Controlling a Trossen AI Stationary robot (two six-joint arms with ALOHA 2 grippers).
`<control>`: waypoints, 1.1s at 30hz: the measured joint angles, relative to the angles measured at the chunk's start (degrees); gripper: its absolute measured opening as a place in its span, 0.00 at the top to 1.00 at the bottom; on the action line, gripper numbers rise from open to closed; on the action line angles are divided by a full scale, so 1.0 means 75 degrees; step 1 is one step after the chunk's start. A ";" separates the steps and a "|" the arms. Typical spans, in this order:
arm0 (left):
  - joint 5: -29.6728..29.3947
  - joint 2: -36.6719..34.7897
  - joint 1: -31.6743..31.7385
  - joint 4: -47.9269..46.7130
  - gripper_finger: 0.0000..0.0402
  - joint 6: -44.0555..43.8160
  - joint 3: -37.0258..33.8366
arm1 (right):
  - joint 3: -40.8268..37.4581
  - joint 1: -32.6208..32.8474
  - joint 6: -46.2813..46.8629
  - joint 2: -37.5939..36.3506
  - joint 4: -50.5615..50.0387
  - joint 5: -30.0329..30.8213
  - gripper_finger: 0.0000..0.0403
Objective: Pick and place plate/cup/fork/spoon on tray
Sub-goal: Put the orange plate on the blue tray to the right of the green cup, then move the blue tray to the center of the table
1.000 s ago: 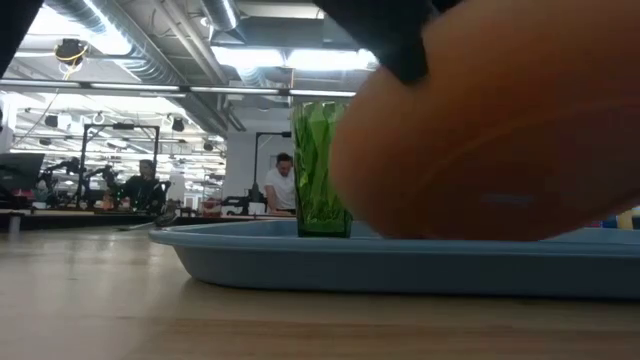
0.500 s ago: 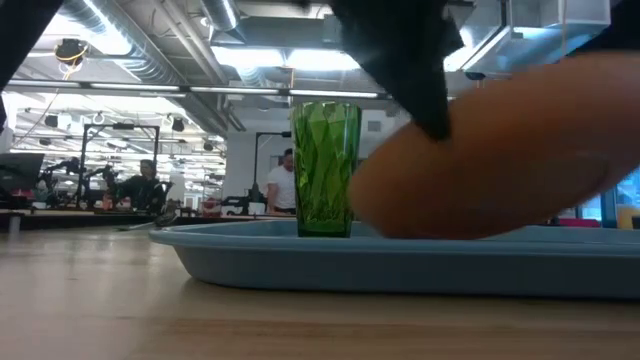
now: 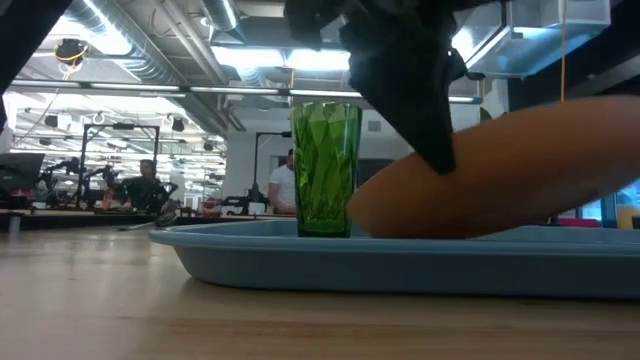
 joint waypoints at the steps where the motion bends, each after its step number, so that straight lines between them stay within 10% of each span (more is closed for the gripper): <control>1: 0.0009 0.0023 -0.0004 -0.0008 0.96 -0.0005 -0.0002 | 0.0000 0.0000 0.0000 0.0000 -0.0008 0.0000 0.95; 22: 0.0068 -0.0257 -0.0095 0.0233 0.90 -0.0480 0.0035 | 0.0000 0.0000 0.0006 -0.0003 -0.0066 -0.0012 0.95; 33: -0.1158 -0.1077 -0.0234 -0.1229 0.98 -0.1143 0.1855 | 0.0000 0.0031 0.0009 -0.0006 -0.0227 -0.0073 0.95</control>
